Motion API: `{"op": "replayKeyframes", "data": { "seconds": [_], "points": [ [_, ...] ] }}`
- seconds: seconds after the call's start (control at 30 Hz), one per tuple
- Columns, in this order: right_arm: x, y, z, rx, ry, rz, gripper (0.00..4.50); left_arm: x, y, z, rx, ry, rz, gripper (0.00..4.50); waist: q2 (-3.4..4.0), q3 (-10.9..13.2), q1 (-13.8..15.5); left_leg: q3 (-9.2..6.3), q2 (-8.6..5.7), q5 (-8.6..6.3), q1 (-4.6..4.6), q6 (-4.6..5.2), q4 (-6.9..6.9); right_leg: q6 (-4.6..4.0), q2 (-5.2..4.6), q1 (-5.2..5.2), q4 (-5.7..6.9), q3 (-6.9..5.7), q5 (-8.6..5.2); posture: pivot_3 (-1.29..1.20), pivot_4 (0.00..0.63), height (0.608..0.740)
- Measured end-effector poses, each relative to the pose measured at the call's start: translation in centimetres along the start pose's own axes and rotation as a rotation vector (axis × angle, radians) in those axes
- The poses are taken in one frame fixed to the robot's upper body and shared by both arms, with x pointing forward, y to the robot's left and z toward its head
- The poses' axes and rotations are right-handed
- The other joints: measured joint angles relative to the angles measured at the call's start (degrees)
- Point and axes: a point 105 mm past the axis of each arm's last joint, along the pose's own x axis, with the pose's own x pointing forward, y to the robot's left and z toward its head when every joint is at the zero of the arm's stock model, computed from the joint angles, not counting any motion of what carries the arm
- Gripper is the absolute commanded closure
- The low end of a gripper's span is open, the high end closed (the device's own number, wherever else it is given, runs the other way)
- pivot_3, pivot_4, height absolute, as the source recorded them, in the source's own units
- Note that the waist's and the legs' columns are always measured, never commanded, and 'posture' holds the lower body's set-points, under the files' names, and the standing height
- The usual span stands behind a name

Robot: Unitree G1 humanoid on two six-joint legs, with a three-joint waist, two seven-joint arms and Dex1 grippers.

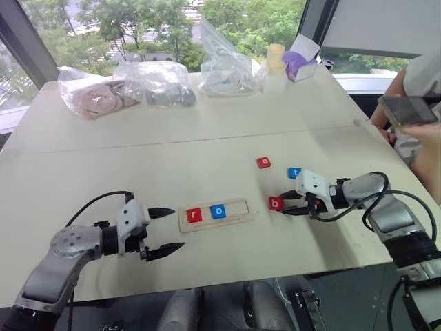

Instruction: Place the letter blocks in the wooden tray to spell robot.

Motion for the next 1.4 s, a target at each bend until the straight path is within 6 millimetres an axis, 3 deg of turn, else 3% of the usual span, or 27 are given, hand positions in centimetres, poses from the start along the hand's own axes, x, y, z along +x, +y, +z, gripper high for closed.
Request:
{"op": "replayKeyframes", "data": {
  "seconds": [0.4, 0.6, 0.93, 1.4],
  "points": [
    [0.7, 1.0, 1.3, -0.079, 0.011, 0.036, 3.41, 0.1, 0.3, 0.4, 0.015, -0.004, 0.002, 0.00, 0.02, 0.01, 0.23, 0.00, 0.00, 0.00, -0.07, 0.00, -0.01, 0.00, -0.02, -0.08, -0.01, 0.00, 0.00, 0.00, 0.150, 0.740],
    [1.5, 1.7, 3.7, -0.119, -0.001, 0.126, 3.41, 0.2, 0.4, 0.6, 0.024, -0.008, 0.001, 0.00, 0.04, 0.03, 0.16, 0.00, 0.00, 0.00, -0.13, 0.00, -0.02, 0.01, -0.02, -0.17, 0.00, 0.01, 0.00, 0.00, 0.150, 0.740],
    [4.8, 2.4, 6.5, -0.111, -0.018, 0.205, 3.41, 0.2, 0.1, 0.7, 0.027, -0.009, -0.007, 0.00, 0.04, 0.03, 0.26, 0.00, -0.02, 0.00, -0.19, -0.01, -0.02, 0.01, -0.06, -0.23, -0.03, 0.00, 0.01, 0.00, 0.150, 0.740],
    [6.5, 1.9, 7.4, -0.144, 0.015, 0.218, 3.41, 0.4, -0.1, 0.9, 0.019, -0.008, 0.016, 0.00, 0.03, 0.03, 0.16, 0.01, -0.02, 0.00, -0.20, -0.01, -0.05, 0.02, -0.03, -0.29, 0.01, 0.00, 0.02, 0.00, 0.150, 0.740]
  ]
}}
